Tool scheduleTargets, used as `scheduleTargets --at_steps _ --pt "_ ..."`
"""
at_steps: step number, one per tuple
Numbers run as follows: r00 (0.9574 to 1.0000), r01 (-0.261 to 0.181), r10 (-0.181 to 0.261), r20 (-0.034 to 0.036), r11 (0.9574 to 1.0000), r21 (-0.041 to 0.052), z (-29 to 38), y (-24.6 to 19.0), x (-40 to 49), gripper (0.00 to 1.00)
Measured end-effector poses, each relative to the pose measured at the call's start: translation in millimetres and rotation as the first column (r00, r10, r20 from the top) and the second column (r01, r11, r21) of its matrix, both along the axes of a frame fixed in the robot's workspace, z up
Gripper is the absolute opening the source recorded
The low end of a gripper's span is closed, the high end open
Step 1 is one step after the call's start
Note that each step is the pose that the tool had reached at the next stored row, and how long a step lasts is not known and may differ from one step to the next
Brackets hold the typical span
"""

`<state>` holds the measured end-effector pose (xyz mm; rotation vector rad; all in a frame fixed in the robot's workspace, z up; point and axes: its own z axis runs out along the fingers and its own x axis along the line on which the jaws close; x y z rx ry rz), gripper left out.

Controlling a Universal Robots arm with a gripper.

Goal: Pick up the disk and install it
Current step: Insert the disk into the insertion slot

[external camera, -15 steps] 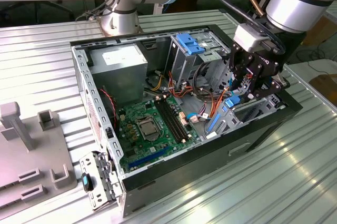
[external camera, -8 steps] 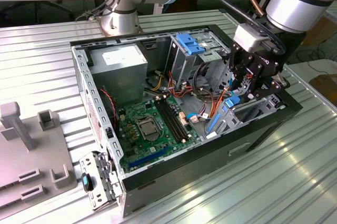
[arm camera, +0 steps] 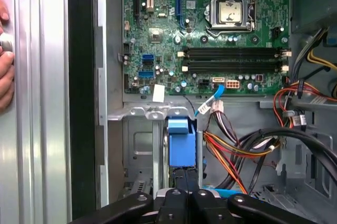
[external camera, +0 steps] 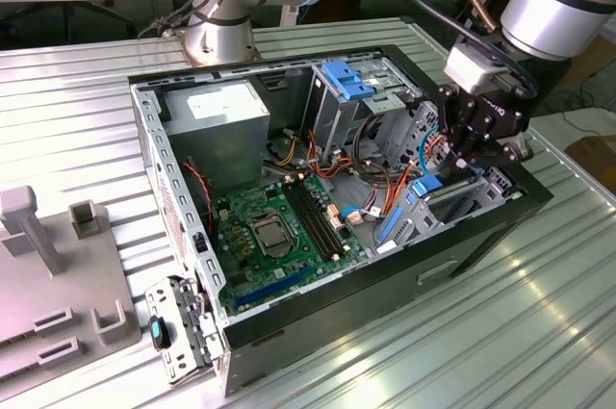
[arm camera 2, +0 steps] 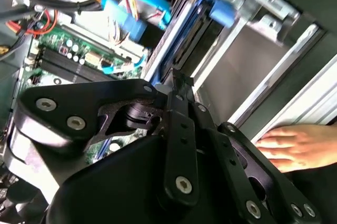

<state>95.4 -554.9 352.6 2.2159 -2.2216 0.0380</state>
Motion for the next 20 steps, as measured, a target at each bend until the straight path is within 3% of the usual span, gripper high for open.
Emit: scheduleTargets --at_steps 6,9,20 --pt "1.0 0.0 0.0 0.0 1.0 0.0001 -1.8 0.1 16.9 0.11" --pt "1.0 0.0 0.0 0.0 1.0 0.0001 -2.3 0.0 17.0 0.11" --pt "1.0 0.0 0.0 0.0 1.0 -0.0002 -17.1 0.0 17.0 0.11"
